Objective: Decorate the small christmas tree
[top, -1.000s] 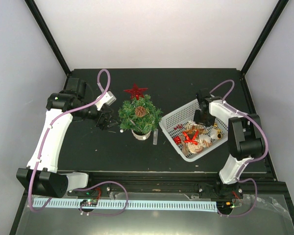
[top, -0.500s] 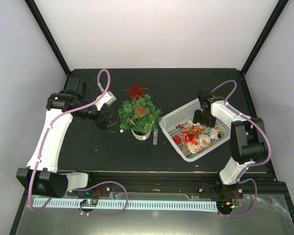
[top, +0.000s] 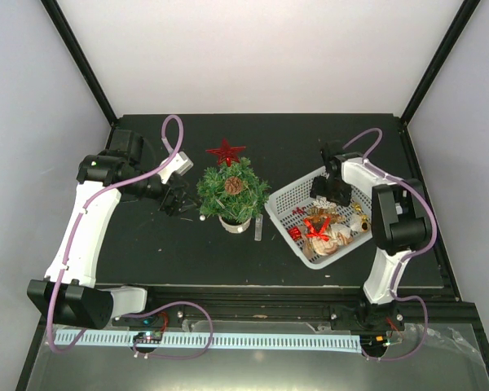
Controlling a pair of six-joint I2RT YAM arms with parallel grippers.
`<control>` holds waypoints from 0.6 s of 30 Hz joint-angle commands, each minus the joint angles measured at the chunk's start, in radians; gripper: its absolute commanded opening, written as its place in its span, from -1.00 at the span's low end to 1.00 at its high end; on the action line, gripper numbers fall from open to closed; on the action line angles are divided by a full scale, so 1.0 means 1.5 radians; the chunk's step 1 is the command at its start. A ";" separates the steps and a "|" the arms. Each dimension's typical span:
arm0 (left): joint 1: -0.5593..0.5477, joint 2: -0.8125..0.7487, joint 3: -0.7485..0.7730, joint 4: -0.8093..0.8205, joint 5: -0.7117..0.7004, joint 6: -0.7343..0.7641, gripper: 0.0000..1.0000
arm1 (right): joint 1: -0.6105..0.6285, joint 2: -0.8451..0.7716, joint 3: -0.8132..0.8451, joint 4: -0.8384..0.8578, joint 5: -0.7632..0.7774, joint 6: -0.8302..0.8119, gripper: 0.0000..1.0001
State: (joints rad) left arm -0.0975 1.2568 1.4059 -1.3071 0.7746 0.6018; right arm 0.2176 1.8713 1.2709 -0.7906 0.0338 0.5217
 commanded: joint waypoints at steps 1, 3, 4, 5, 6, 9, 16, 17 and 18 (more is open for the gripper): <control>0.004 -0.004 0.007 0.010 0.013 -0.002 0.80 | 0.009 0.025 0.006 -0.011 0.009 0.001 0.64; 0.004 -0.003 0.007 0.009 0.013 -0.002 0.80 | 0.010 0.033 0.002 -0.011 0.015 0.000 0.64; 0.004 -0.002 0.008 0.009 0.014 -0.002 0.80 | 0.010 0.036 -0.002 -0.011 0.019 0.001 0.64; 0.004 -0.001 0.009 0.009 0.015 -0.002 0.80 | 0.010 0.038 -0.006 -0.010 0.023 0.002 0.64; 0.004 0.000 0.009 0.008 0.014 -0.002 0.80 | 0.010 0.038 -0.012 -0.008 0.028 0.003 0.64; 0.004 0.002 0.012 0.007 0.015 -0.002 0.80 | 0.010 0.035 -0.029 0.000 0.035 0.009 0.60; 0.004 0.004 0.022 -0.003 0.011 0.004 0.80 | 0.010 0.014 -0.068 0.004 0.040 0.021 0.33; 0.004 0.004 0.022 -0.002 0.011 0.005 0.80 | 0.010 0.008 -0.075 0.007 0.042 0.022 0.28; 0.004 0.004 0.022 -0.001 0.011 0.004 0.80 | 0.010 0.004 -0.081 0.010 0.044 0.022 0.23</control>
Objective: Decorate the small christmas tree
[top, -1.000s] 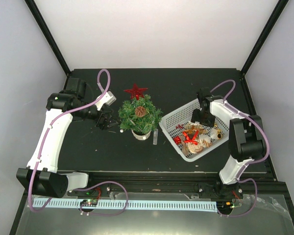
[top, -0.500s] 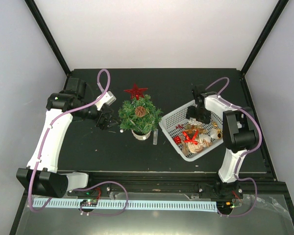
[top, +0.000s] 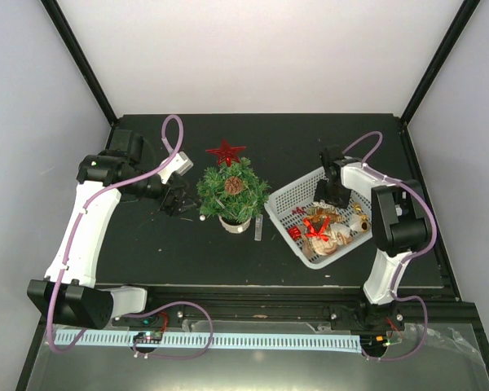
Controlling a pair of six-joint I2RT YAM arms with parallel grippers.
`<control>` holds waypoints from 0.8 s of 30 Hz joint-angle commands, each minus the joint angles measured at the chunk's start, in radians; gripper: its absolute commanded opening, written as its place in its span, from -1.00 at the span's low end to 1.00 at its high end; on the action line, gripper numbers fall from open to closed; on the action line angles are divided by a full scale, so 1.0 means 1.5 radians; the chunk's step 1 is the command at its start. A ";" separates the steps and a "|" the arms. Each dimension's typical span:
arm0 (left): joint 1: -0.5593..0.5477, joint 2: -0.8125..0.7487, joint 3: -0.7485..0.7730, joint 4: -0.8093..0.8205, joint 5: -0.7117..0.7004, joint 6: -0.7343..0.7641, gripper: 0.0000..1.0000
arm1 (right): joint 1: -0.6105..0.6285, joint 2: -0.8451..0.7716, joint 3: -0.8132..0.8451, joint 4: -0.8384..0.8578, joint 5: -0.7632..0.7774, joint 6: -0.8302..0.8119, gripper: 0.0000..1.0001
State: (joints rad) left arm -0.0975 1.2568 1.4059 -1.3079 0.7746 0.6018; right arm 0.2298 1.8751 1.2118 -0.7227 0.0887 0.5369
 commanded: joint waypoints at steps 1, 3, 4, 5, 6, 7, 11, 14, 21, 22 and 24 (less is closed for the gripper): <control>0.004 0.004 0.022 0.001 0.012 0.002 0.80 | 0.002 -0.001 -0.045 -0.035 0.004 0.012 0.17; 0.004 0.003 0.021 0.004 0.014 0.000 0.80 | 0.002 -0.002 -0.050 -0.034 0.000 0.013 0.07; 0.004 0.003 0.020 0.005 0.015 -0.001 0.80 | 0.003 -0.003 -0.054 -0.033 -0.001 0.013 0.03; 0.004 0.002 0.019 0.006 0.015 -0.002 0.80 | 0.002 -0.005 -0.057 -0.031 0.000 0.013 -0.01; 0.004 0.002 0.018 0.007 0.014 -0.001 0.80 | 0.002 -0.008 -0.060 -0.028 0.000 0.013 -0.03; 0.004 0.001 0.017 0.007 0.014 -0.002 0.80 | 0.003 -0.012 -0.063 -0.027 0.001 0.013 -0.07; 0.004 -0.003 0.015 0.004 0.013 -0.001 0.80 | 0.002 -0.023 -0.064 -0.025 0.009 0.013 -0.13; 0.004 -0.004 0.016 0.003 0.012 -0.001 0.80 | 0.002 -0.022 -0.061 -0.029 0.010 0.009 0.12; 0.004 -0.004 0.017 0.002 0.013 -0.002 0.80 | 0.002 -0.016 -0.068 -0.008 -0.030 0.011 0.55; 0.004 -0.005 0.017 0.002 0.012 -0.001 0.80 | 0.002 -0.020 -0.070 -0.005 -0.034 0.011 0.55; 0.004 -0.006 0.017 0.002 0.011 -0.001 0.80 | 0.002 -0.031 -0.073 0.000 -0.032 0.013 0.55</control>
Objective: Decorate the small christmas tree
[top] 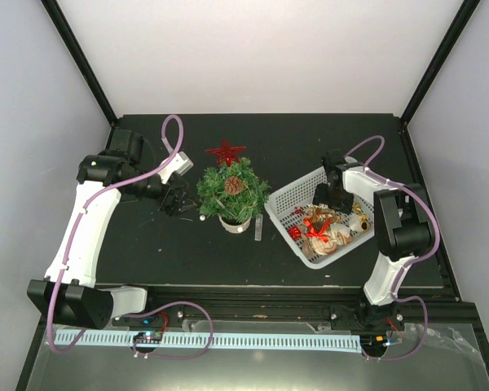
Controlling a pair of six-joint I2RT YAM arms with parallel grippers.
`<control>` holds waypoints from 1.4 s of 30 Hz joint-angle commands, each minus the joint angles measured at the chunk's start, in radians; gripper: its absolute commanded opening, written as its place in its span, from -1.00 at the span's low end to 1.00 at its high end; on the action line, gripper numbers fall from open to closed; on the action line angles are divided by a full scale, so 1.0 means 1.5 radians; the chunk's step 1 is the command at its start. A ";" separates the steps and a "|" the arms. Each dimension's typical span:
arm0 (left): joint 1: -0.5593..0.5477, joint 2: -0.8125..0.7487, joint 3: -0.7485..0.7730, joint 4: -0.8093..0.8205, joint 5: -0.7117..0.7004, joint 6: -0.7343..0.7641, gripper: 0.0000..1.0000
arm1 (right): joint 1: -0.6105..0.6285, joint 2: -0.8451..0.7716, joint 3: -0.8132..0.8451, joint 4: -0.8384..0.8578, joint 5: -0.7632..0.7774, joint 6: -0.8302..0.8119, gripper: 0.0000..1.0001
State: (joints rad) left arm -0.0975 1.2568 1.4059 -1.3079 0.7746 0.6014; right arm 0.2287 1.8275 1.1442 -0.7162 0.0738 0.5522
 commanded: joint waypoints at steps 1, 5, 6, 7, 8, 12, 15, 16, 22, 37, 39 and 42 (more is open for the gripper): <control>0.004 -0.006 0.016 0.002 0.010 -0.001 0.80 | 0.004 -0.007 -0.032 -0.001 -0.020 0.004 0.55; 0.004 -0.007 0.013 0.004 0.013 -0.003 0.80 | 0.003 -0.019 -0.027 0.004 -0.023 0.004 0.53; 0.004 -0.007 0.012 0.005 0.014 -0.003 0.80 | 0.003 -0.012 -0.021 -0.001 -0.025 0.002 0.54; 0.004 -0.007 0.013 0.005 0.014 -0.004 0.80 | 0.003 -0.003 -0.015 -0.004 -0.027 -0.001 0.53; 0.004 -0.007 0.013 0.006 0.015 -0.004 0.80 | 0.004 0.006 -0.010 -0.007 -0.025 -0.003 0.53; 0.004 -0.008 0.013 0.007 0.013 -0.004 0.80 | 0.007 0.045 0.013 -0.034 -0.003 -0.014 0.30; 0.004 -0.009 0.013 0.004 0.011 -0.002 0.80 | 0.006 0.049 0.014 -0.047 0.034 -0.008 0.01; 0.004 -0.010 0.014 0.003 0.009 -0.001 0.80 | 0.005 0.043 0.011 -0.048 0.047 -0.003 -0.07; 0.004 -0.011 0.013 0.000 0.007 0.001 0.80 | -0.017 0.019 0.008 -0.059 0.090 0.018 -0.35; 0.004 -0.006 0.021 -0.008 0.001 0.003 0.80 | -0.054 -0.058 0.055 -0.076 0.112 0.007 -0.84; 0.004 -0.004 0.022 -0.009 0.001 0.004 0.80 | -0.054 -0.071 0.050 -0.068 0.086 -0.007 -0.86; 0.004 -0.002 0.025 -0.012 0.002 0.005 0.80 | -0.049 -0.065 0.057 -0.078 0.025 -0.026 -0.47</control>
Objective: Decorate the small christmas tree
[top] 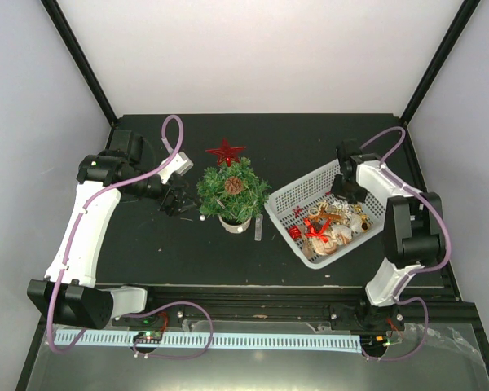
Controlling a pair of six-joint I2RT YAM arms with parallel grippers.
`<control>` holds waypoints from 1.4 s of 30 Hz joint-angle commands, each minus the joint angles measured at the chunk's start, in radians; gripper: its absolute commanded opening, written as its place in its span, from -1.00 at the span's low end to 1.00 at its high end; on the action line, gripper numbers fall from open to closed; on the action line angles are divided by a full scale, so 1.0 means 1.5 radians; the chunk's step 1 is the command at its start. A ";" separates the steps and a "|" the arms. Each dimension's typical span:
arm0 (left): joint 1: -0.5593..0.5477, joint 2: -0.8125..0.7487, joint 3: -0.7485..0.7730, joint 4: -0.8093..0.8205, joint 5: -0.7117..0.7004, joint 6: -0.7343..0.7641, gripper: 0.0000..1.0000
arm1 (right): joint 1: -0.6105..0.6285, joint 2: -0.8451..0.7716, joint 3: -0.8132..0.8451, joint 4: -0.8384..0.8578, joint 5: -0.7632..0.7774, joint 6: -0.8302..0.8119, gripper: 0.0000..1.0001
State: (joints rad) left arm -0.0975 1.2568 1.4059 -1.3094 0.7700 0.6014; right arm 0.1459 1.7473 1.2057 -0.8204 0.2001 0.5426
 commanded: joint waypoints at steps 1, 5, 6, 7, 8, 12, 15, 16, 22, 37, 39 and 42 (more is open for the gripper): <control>0.004 -0.001 0.026 -0.012 0.006 0.005 0.80 | 0.011 -0.015 0.013 -0.004 -0.085 -0.027 -0.34; 0.004 0.004 0.031 -0.016 0.008 0.007 0.80 | 0.067 -0.032 0.021 0.003 -0.131 -0.063 -0.19; 0.004 0.005 0.031 -0.018 0.009 0.008 0.80 | 0.084 -0.034 0.022 0.008 -0.150 -0.072 -0.17; 0.004 0.005 0.032 -0.018 0.009 0.008 0.80 | 0.099 -0.039 0.023 0.013 -0.156 -0.078 -0.15; 0.004 0.006 0.031 -0.020 0.008 0.010 0.80 | 0.115 -0.042 0.023 0.019 -0.160 -0.085 -0.14; 0.005 0.006 0.032 -0.024 0.008 0.011 0.80 | 0.137 -0.034 0.014 0.044 -0.207 -0.096 -0.16; 0.004 0.004 0.032 -0.028 0.007 0.013 0.80 | 0.141 -0.024 0.005 0.063 -0.230 -0.098 -0.15; 0.004 0.003 0.032 -0.029 0.006 0.013 0.80 | 0.144 -0.018 0.005 0.069 -0.237 -0.099 -0.14; 0.004 -0.002 0.029 -0.034 0.003 0.012 0.80 | 0.174 0.016 0.017 0.081 -0.241 -0.099 -0.02; 0.004 -0.017 0.031 -0.048 -0.007 0.011 0.80 | 0.200 0.052 -0.014 0.069 -0.155 -0.067 -0.23; 0.004 -0.018 0.032 -0.051 -0.008 0.012 0.80 | 0.200 0.051 -0.024 0.077 -0.155 -0.066 -0.24; 0.004 -0.021 0.035 -0.055 -0.011 0.012 0.80 | 0.201 0.049 -0.040 0.091 -0.154 -0.060 -0.24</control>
State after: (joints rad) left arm -0.0975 1.2484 1.4181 -1.3605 0.7605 0.6022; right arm 0.4442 1.8053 1.1946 -0.6727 -0.0540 0.4206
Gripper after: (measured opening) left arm 0.900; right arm 0.383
